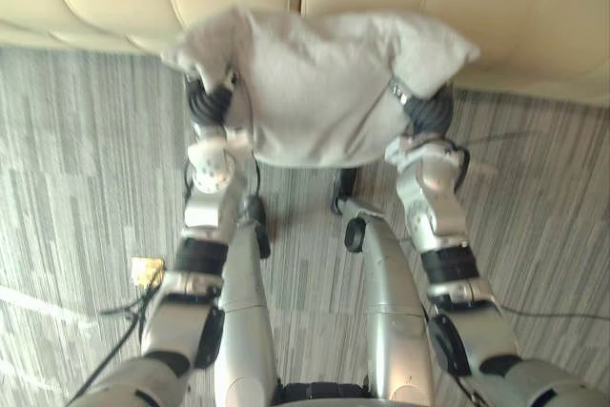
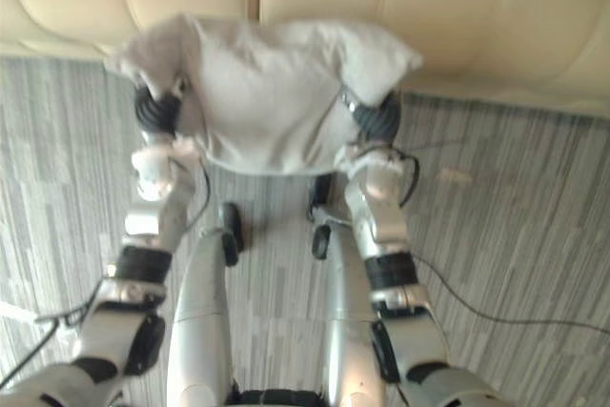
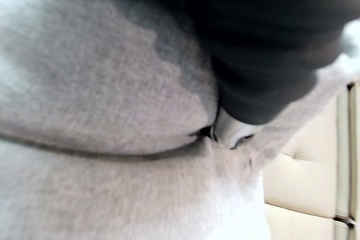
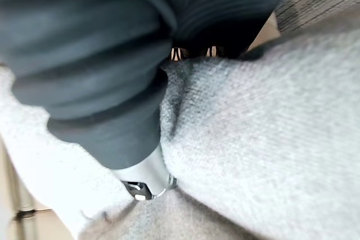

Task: Pick up cushions and gather them together orderly.

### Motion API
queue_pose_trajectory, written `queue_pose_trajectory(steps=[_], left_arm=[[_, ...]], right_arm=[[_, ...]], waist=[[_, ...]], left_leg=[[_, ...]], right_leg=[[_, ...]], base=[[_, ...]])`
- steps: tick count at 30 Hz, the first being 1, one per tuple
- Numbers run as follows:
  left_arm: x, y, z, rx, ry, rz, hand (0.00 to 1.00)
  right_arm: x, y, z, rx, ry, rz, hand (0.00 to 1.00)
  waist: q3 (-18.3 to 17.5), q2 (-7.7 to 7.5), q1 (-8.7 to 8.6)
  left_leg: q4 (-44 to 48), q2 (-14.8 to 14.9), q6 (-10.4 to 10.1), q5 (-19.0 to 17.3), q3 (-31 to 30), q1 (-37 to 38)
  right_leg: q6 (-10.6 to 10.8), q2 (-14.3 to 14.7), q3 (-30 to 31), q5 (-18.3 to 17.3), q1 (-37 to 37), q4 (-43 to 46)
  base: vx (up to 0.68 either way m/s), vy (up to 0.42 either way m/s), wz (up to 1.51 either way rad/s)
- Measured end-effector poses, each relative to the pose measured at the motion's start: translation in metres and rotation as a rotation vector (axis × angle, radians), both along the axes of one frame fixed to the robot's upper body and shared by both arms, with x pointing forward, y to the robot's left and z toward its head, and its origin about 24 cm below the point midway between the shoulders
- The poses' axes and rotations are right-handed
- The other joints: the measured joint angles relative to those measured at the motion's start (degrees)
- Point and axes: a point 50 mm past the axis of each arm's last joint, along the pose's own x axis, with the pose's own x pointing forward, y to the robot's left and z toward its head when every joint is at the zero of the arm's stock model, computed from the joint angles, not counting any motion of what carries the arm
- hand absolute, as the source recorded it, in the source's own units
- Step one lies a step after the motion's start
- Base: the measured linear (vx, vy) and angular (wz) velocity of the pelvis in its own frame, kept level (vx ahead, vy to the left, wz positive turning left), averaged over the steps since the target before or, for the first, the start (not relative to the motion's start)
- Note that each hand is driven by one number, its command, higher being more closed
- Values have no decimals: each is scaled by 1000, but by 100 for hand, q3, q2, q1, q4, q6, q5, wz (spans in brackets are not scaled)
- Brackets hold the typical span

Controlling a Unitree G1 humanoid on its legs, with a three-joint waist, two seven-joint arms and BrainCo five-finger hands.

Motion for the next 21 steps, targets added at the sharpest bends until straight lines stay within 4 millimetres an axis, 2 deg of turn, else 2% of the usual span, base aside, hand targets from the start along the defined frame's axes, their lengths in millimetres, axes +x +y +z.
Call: queue_pose_trajectory(steps=[1,3,4,6,12,16,17,18,19,21], left_arm=[[-9,-2,-13,-7,30,-10,100],[-27,-7,-36,-18,87,-40,100],[-39,-6,-48,-19,122,-50,100],[-55,-5,-64,-17,163,-74,100],[-91,0,-94,-22,265,-109,100],[-104,1,-104,-26,307,-115,100],[-107,2,-106,-28,316,-116,100],[-112,2,-111,-31,341,-116,100],[-114,2,-113,-32,355,-120,100],[-118,2,-116,-38,367,-125,100]], right_arm=[[-8,-3,-12,-6,28,-4,100],[-25,-10,-34,-42,80,-10,100],[-35,-11,-45,-50,109,-2,100],[-52,-14,-58,-81,141,7,100],[-91,-18,-93,-138,263,36,100],[-105,-19,-107,-138,324,59,100],[-108,-19,-110,-137,336,61,100],[-113,-19,-114,-140,356,65,100],[-115,-20,-116,-146,363,64,100],[-120,-21,-113,-176,355,60,100]], waist=[[-193,-5,12],[-194,-2,47],[-319,6,48],[-590,-4,57],[-1202,15,87],[-1410,50,90],[-1417,54,93],[-1411,57,138],[-1410,57,166],[-1431,90,210]], left_leg=[[-172,-18,-12,9,46,237],[-625,-36,-39,28,170,1220],[-859,-46,-48,37,232,1644],[-1256,-88,-20,105,334,2164],[-2163,-197,47,275,591,3399],[-2434,-233,57,367,603,3916],[-2144,-235,55,371,573,3893],[-1062,-182,190,479,423,3579],[-237,-122,274,757,369,3271],[534,-53,340,1500,298,2868]], right_leg=[[24,-2,8,-30,189,-84],[18,12,39,-80,1030,-287],[30,21,46,-89,1372,-402],[54,23,94,-134,1801,-650],[130,15,166,-177,2789,-1130],[219,-8,189,-324,3189,-1205],[232,-16,190,-477,3320,-1198],[227,-19,159,-542,3576,-1203],[217,-21,166,-587,3726,-1202],[218,28,222,-601,3936,-1492]], base=[[164,11,0],[196,21,-9],[203,36,-13],[190,39,-10],[116,41,-7],[84,28,4],[40,-3,9],[33,-14,4],[15,-26,-5],[30,-53,-17]])
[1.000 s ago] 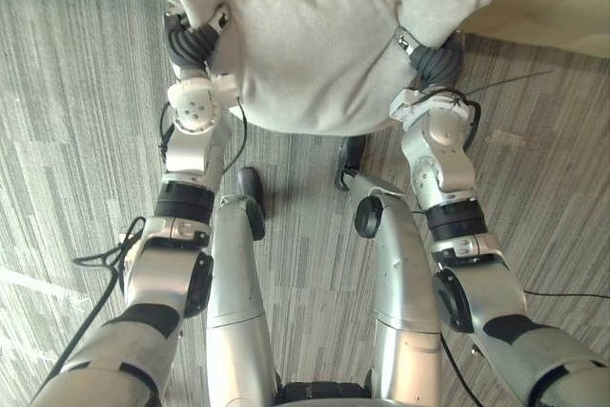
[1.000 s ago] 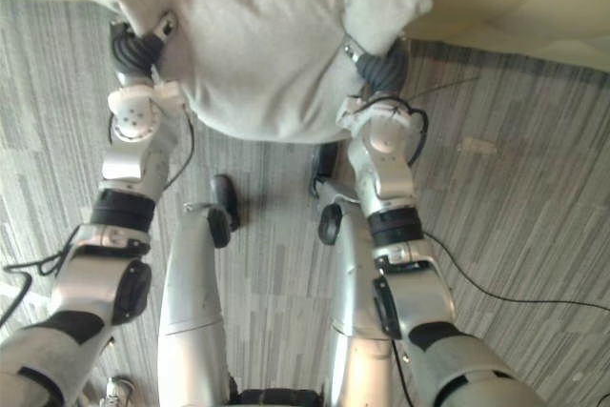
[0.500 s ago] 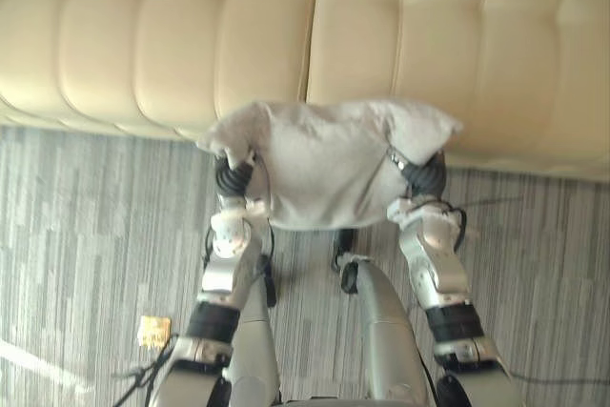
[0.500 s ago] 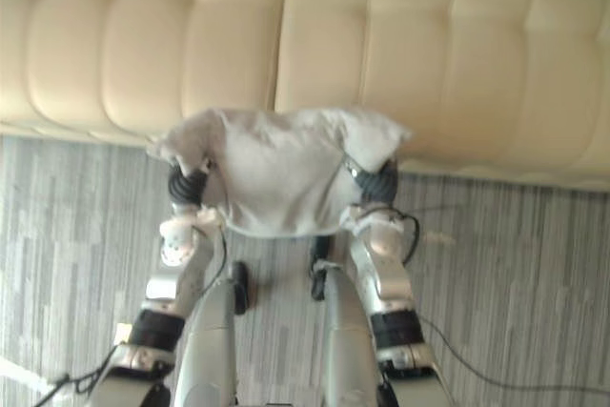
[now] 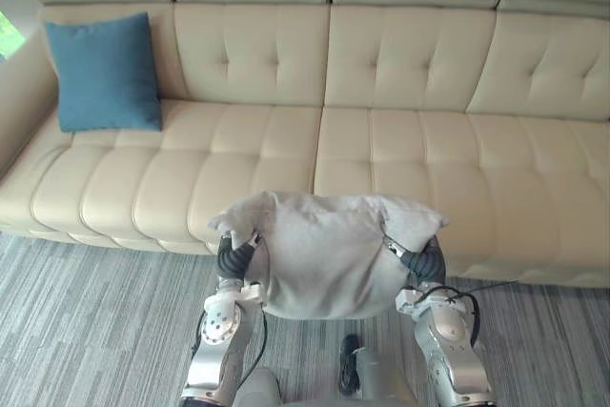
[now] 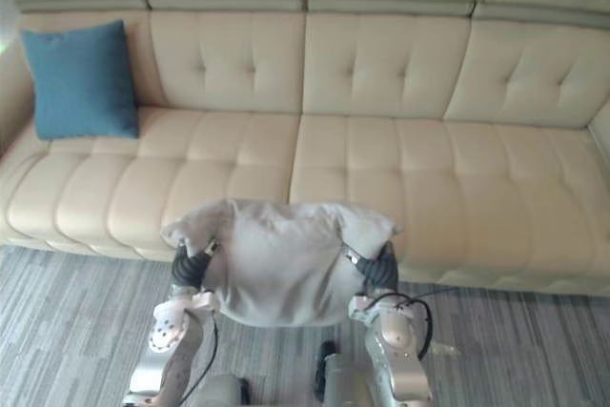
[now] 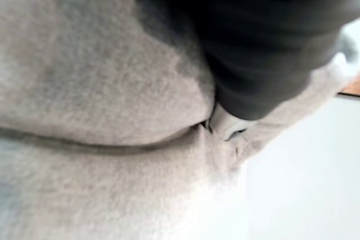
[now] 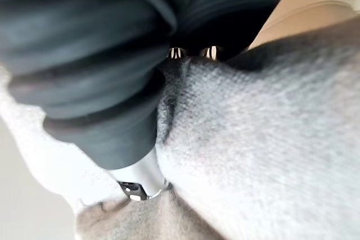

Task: Pick up cushions and gather them together orderly.

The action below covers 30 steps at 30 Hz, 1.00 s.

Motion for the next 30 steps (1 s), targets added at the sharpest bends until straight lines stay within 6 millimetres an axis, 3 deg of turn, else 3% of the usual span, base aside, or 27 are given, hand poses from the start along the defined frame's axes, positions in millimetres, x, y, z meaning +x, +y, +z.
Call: queue_pose_trajectory(steps=[1,2,3,4,6,8,10,11,12,13,15,17,19,23,24,25,26,28,30], left_arm=[[-2,0,-1,-8,5,4,100],[-2,1,2,-6,-11,2,100],[-2,3,5,9,-27,-10,100],[-2,-2,1,-16,-3,-5,100],[-5,-5,-4,-28,27,-6,100],[-7,-6,-6,-32,42,-5,100],[-8,-6,-7,-31,47,-5,100],[-10,-5,-9,-28,57,-4,100],[-12,-4,-11,-20,69,-8,100],[-12,-4,-11,-16,73,-14,100],[-11,-2,-11,0,77,-20,100],[-12,2,-12,31,80,-20,100],[-10,5,-10,42,68,-20,100],[-1,10,0,61,14,-13,100],[-1,10,1,62,13,-13,100],[-1,10,1,65,10,-16,100],[0,4,-3,42,34,-20,100],[-2,-6,-6,19,51,-37,100],[-1,-7,-5,18,45,-38,100]], right_arm=[[1,1,2,1,-7,2,100],[2,1,6,4,-24,2,100],[1,2,9,8,-40,-2,100],[5,-1,12,-13,-45,3,100],[9,-2,14,-24,-54,2,100],[13,-1,14,-41,-55,4,100],[16,-1,9,-61,-28,5,100],[15,-1,1,-65,11,4,100],[12,-1,-6,-63,47,3,100],[10,-1,-9,-62,59,1,100],[9,1,-18,-51,98,-2,100],[10,4,-29,-47,146,1,100],[11,8,-32,-50,164,6,100],[25,13,-21,-53,113,21,100],[26,12,-20,-54,110,19,100],[25,13,-21,-46,111,18,100],[24,6,-24,-70,130,10,100],[17,-4,-30,-92,163,-7,100],[16,-5,-30,-92,165,-11,100]], waist=[[-79,108,97],[-46,104,102],[-24,-147,70],[-5,-4,48],[-71,71,87],[-168,139,151],[-196,138,162],[-300,58,171],[-393,-87,140],[-429,-137,120],[-436,-170,79],[-434,-164,-4],[-466,-154,2],[-490,-175,-13],[-511,-218,-22],[-515,-410,-114],[-449,-297,-135],[-509,-86,-71],[-519,-57,-64]], left_leg=[[132,265,70,433,84,-204],[377,352,62,699,196,-390],[498,238,-44,37,399,-586],[110,275,-10,-407,273,-600],[-1096,82,-60,-661,300,-554],[-2683,-155,-118,-452,100,-409],[-2934,-174,53,-312,110,-338],[-2973,-256,58,-14,250,-223],[-2963,-444,185,-46,412,-116],[-2971,-504,226,-102,486,-59],[-2922,-638,429,-355,832,379],[-3151,-659,502,-400,906,913],[-3425,-602,505,-405,933,1305],[-3605,-380,343,-499,955,1462],[-3577,-407,325,-510,903,1458],[-3521,-602,175,-601,710,1492],[-3423,-557,15,-758,494,1561],[-3382,-311,-76,-838,255,1568],[-3465,-196,-90,-829,188,1591]], right_leg=[[-84,150,-8,-188,107,0],[-170,110,-140,-275,44,476],[-101,-42,64,-420,417,176],[-127,74,90,-428,494,136],[-154,79,106,-453,485,108],[-17,93,310,-535,386,100],[104,107,475,-609,419,111],[244,21,659,-695,431,114],[417,-181,786,-674,483,118],[505,-247,823,-672,515,209],[866,-503,965,-362,-63,1794],[779,-637,742,-245,-204,2568],[664,-663,507,-332,-236,2682],[543,-351,409,-313,-400,988],[509,-251,597,-15,-326,339],[435,-258,966,754,-120,-334],[421,-183,921,610,-26,-262],[294,28,754,636,168,-553],[223,142,669,683,260,-685]], base=[[126,-85,-19],[262,-112,9],[219,-37,27],[201,43,20],[110,125,-17],[157,160,-48],[244,229,-51],[379,319,-55],[361,275,-46],[381,242,-40],[365,224,-38],[320,164,-20],[254,74,-11],[155,-87,-9],[159,-186,27],[189,-238,36],[189,-228,39],[125,-144,7],[85,-104,4]])
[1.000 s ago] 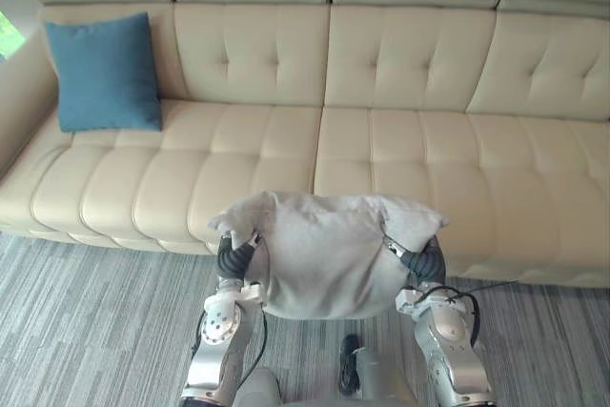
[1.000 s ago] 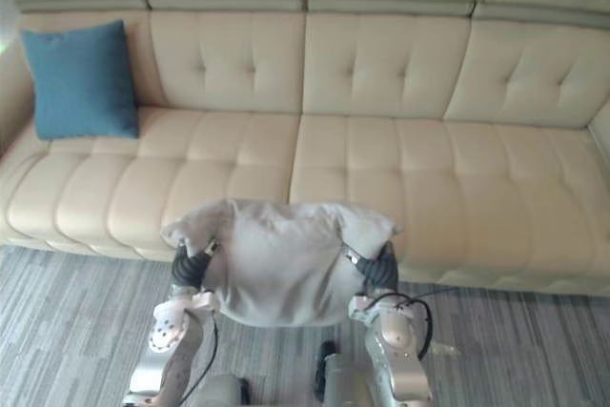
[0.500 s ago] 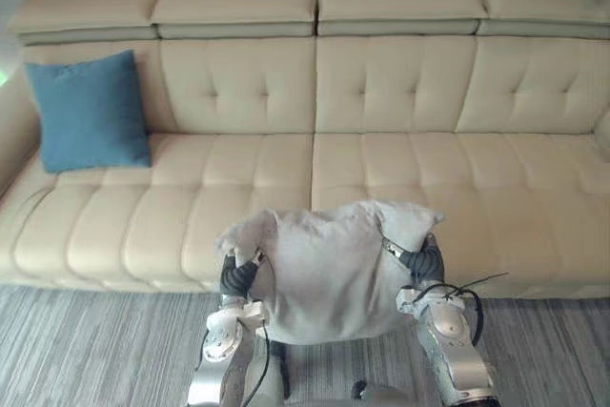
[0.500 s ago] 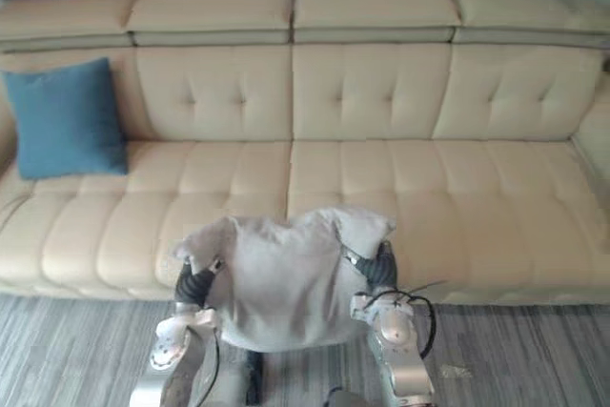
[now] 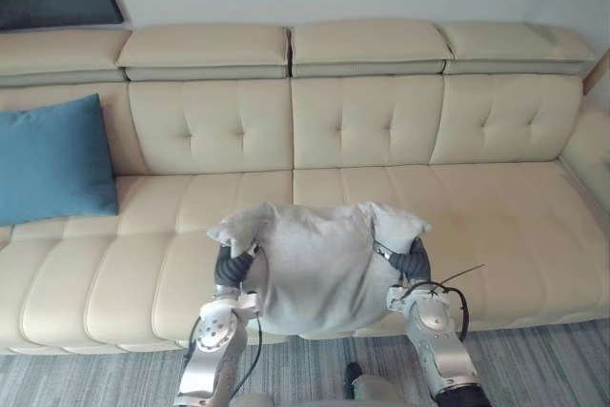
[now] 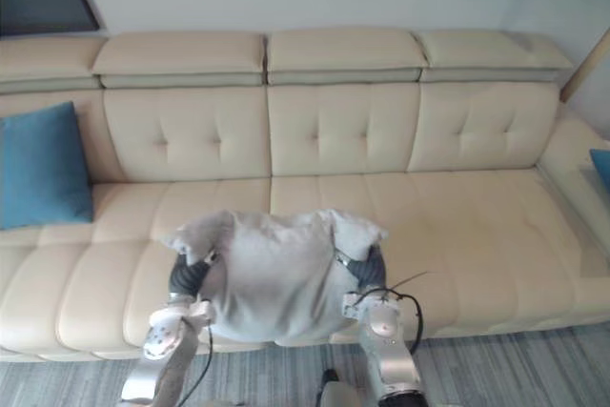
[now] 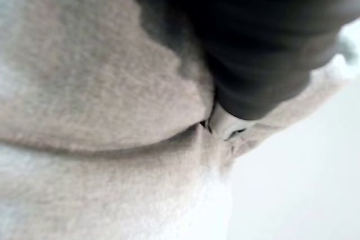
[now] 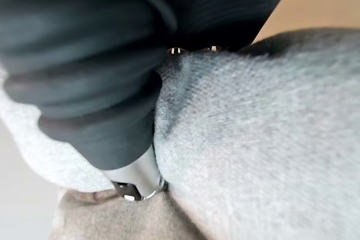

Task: Pick up cushions and gather them together orderly.

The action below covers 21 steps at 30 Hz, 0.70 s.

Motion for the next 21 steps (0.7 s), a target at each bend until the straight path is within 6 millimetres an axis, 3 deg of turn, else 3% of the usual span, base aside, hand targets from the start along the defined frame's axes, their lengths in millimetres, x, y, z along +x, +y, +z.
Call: queue_pose_trajectory(steps=[5,10,13,15,21], left_arm=[[3,-4,2,-21,-7,16,100],[23,1,20,2,-71,85,100],[58,3,48,50,-175,104,100],[86,6,79,89,-279,138,100],[122,6,137,101,-453,218,100]], right_arm=[[0,-1,13,4,-56,-8,100],[21,15,33,6,-145,13,100],[51,24,59,-5,-239,10,100],[76,34,87,-13,-332,0,100],[107,47,145,-20,-507,-50,100]], waist=[[-7,4,26],[-47,8,68],[-43,1,104],[-20,0,128],[41,-14,145]], left_leg=[[-192,33,-82,73,-188,52],[-410,-94,-54,240,-232,-88],[-609,-200,-42,517,-232,-382],[-585,-289,-39,678,-307,-877],[-562,-304,-77,893,-388,-1647]], right_leg=[[-40,44,-190,58,199,-250],[42,-64,-202,328,243,-691],[69,-165,-234,647,17,-1044],[51,-241,-288,807,-425,-1069],[-5,-301,-351,924,-1198,-938]], base=[[39,-23,17],[-18,45,9],[-48,32,13],[-113,9,18],[-113,-29,11]])
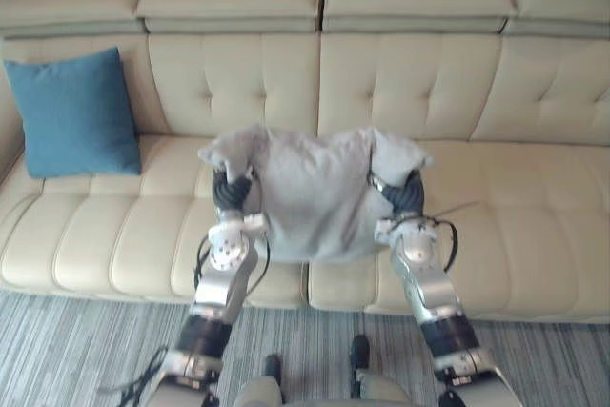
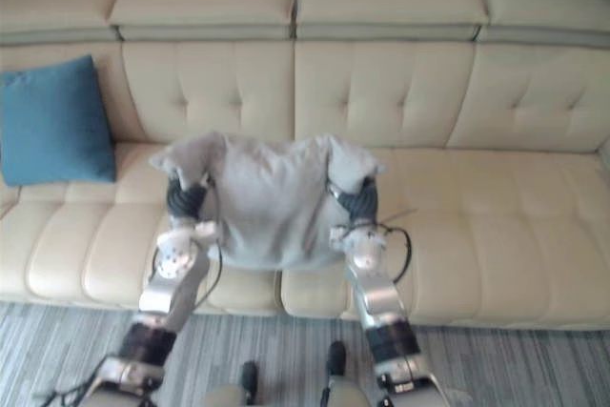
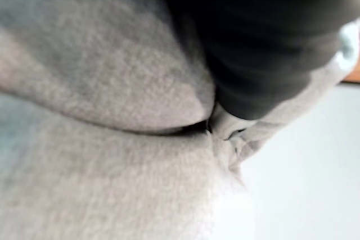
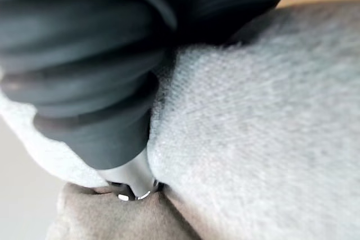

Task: Pick up cushions and gather them together orderly.

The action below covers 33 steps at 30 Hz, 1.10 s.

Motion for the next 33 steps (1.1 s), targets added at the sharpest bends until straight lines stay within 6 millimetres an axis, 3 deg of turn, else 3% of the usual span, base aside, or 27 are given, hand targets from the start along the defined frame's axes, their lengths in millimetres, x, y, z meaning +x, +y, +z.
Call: queue_pose_trajectory(steps=[1,3,4,7,15,16,21,24,27,30,33], left_arm=[[10,-1,21,6,-53,11,100],[18,-3,38,14,-91,20,100],[29,-7,60,24,-134,23,100],[42,-7,96,38,-196,47,100],[59,-5,149,-16,-247,77,100],[60,-5,151,-16,-246,78,0],[62,0,174,-58,-275,97,0],[62,5,184,-84,-306,81,0],[63,12,186,-98,-308,61,0],[64,24,192,-107,-312,39,0],[61,55,197,-141,-325,63,0]], right_arm=[[7,1,22,-6,-69,-16,100],[11,0,41,-26,-131,-42,100],[14,0,63,-38,-201,-73,100],[21,1,102,-30,-303,-109,100],[36,3,159,-29,-400,-185,100],[37,2,160,-31,-401,-189,0],[40,-4,190,-49,-451,-230,0],[39,-9,207,-48,-478,-224,0],[44,-16,214,-1,-450,-185,0],[46,-38,221,83,-438,-158,0],[45,-79,224,179,-420,-179,0]], waist=[[51,3,10],[139,22,9],[248,33,-32],[342,62,-98],[571,247,-111],[596,257,-113],[781,292,-107],[886,287,-110],[886,288,-104],[886,288,-105],[916,295,-98]], left_leg=[[-50,-2,4,69,-14,-223],[-152,-9,-12,168,-67,-356],[-353,-26,-23,334,-145,-483],[-735,-18,-104,688,-187,-773],[-1007,36,-267,904,-140,-1456],[-1036,40,-290,925,-140,-1466],[-1074,120,-320,951,-129,-1787],[-1159,136,-485,1102,-115,-1808],[-1161,149,-476,1121,-98,-1806],[-1163,171,-476,1121,-106,-1801],[-1169,176,-476,1122,-120,-1699]], right_leg=[[-25,-10,-14,18,-235,22],[-45,-20,-55,52,-392,27],[-73,-29,-136,79,-582,36],[-128,-18,-195,154,-1028,57],[-165,34,-195,252,-1802,-11],[-166,38,-203,257,-1806,-35],[-197,115,-268,291,-2034,-203],[-197,108,-275,291,-2056,-216],[-197,124,-278,290,-2055,-214],[-196,123,-306,289,-2042,-208],[-196,123,-328,284,-1944,-194]], base=[[-69,-40,7],[-84,-56,18],[-79,-58,25],[-38,-50,16],[2,-9,0],[13,-10,4],[7,-9,4],[8,-9,8],[0,0,0],[2,13,1],[9,40,2]])
